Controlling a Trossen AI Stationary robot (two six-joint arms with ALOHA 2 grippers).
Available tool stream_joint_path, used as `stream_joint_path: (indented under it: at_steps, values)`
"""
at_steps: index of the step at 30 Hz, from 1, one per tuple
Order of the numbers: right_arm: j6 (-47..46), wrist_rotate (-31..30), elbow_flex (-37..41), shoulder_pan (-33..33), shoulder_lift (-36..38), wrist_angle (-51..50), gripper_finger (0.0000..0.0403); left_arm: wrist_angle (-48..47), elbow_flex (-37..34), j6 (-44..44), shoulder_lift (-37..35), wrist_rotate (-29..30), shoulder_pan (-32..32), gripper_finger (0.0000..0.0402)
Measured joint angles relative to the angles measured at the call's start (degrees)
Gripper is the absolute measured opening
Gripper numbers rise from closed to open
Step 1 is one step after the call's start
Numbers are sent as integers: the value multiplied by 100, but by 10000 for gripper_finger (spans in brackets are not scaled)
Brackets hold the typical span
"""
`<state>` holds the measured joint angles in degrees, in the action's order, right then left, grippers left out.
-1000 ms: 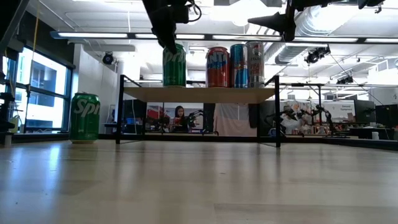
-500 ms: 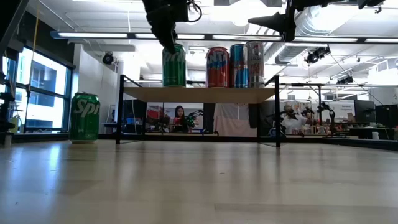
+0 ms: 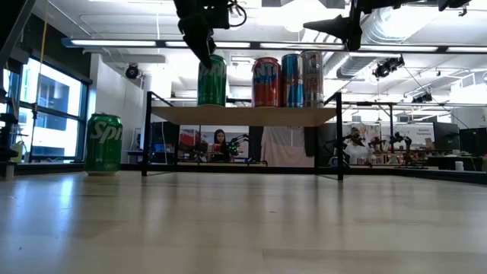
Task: Place canned beverage on shelf
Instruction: Put the bottom green soda can on the shelf
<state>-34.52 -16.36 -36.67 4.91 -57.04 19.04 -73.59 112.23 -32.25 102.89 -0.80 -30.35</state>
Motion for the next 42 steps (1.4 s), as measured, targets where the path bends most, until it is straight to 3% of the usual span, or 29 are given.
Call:
stream_joint_path:
  at_steps: [13,22,30,36,42]
  values:
    - [0,0,0,-2,0,-1,360,-122,1129,65,-7,0,0,384]
    - [2,-192,0,-4,0,-43,360,-364,1866,1781,-117,-59,11,384]
    - [2,-229,-2,-4,0,-127,360,-431,1863,2319,-502,-1614,330,384]
    - [2,-229,0,-4,0,-225,360,682,889,2435,-1169,-1671,776,384]
    - [2,-234,-2,-4,0,-257,360,2433,-1523,3016,-2591,-1436,964,384]
